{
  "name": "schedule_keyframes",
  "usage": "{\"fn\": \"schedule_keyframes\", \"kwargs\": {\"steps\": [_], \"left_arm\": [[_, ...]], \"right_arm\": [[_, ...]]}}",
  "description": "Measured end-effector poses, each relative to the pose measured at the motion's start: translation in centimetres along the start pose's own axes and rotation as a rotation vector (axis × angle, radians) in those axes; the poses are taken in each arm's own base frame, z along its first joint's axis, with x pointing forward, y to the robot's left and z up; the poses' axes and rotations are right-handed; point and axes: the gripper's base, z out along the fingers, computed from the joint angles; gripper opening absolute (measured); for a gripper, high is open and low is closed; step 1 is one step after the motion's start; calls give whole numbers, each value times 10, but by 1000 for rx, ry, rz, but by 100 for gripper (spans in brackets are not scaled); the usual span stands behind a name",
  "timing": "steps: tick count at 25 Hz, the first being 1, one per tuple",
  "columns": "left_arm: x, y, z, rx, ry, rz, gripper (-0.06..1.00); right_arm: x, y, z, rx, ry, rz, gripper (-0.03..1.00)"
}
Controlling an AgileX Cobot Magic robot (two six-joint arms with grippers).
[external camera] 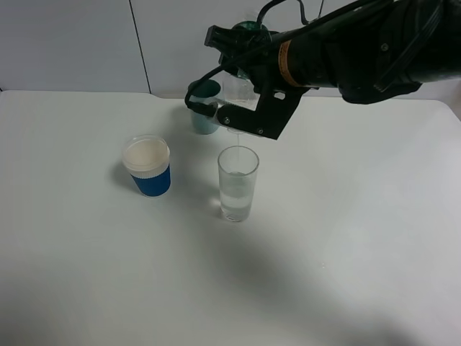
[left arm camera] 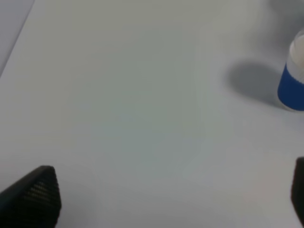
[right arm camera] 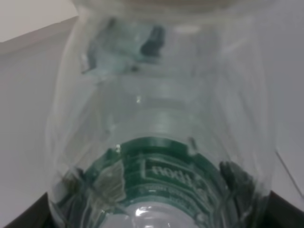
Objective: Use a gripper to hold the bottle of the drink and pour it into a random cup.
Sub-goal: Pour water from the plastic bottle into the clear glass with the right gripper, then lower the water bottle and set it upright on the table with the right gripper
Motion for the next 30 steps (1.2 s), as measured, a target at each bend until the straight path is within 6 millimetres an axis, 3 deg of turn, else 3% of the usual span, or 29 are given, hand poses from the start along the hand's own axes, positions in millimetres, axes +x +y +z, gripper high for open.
{"fn": "schedule_keyframes", "kwargs": {"steps": [8,12,21,30], "left_arm": [[0,0,0,0,0,0,98],[0,0,0,0,0,0,98],[0,0,0,0,0,0,98],[0,0,0,0,0,0,98]], "right_arm": [[-2,-1,0,14,-18,2,57],[-2,-2,0,18,-28,99,57],[1,0,-3,3,-36,771,57],[46,19,-26,47,21,1468,57]]}}
